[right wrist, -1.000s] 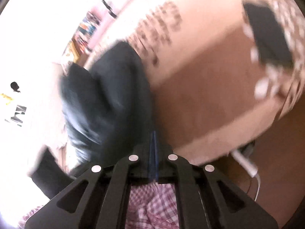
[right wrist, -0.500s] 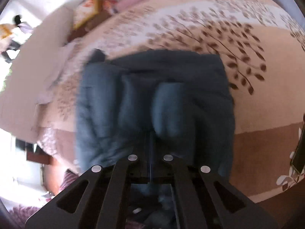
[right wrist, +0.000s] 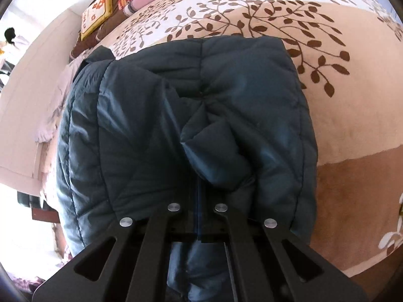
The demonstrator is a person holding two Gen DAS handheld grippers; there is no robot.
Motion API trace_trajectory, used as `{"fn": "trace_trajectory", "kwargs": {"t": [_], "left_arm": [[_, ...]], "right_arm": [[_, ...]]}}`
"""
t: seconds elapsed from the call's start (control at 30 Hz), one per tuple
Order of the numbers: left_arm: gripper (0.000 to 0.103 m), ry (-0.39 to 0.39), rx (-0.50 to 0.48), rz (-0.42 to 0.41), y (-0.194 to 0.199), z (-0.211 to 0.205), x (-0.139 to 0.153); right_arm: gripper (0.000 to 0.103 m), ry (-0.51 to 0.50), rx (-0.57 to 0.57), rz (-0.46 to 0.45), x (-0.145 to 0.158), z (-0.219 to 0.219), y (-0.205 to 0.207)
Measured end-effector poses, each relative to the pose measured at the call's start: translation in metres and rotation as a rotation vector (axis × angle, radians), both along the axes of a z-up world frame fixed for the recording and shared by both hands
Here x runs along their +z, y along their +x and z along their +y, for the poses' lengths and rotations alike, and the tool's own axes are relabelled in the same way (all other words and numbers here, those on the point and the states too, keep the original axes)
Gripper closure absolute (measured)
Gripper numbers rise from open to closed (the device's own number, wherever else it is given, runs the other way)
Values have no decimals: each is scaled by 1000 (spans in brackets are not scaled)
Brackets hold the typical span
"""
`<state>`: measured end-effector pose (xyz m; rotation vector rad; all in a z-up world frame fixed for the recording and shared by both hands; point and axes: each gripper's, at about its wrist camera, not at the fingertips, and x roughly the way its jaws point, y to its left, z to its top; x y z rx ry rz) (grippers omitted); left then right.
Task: Fold large clothes
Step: 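Hold the dark teal jacket bundle up with both tools closed on it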
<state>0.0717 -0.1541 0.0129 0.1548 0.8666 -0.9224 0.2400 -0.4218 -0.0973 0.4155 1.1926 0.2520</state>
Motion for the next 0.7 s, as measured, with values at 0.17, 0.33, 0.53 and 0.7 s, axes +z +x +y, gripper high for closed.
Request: {"fn": "trace_trajectory", "kwargs": {"t": [0.17,0.33,0.53,0.7], "left_arm": [[55,-2,298,42,13,60,2],[55,113,323,69,15,60,-29],[55,220,265,-12,9,48,-41],[54,217,256,-10,13,57,-44]], "right_arm": [[103,19,-7,-13,-1,-2,-3],[103,70,-27,-26,-6,-11,-11],[103,64,-43,-26,-11,-13,-12],[103,78,-61,-30,-17,-15,-13]]}}
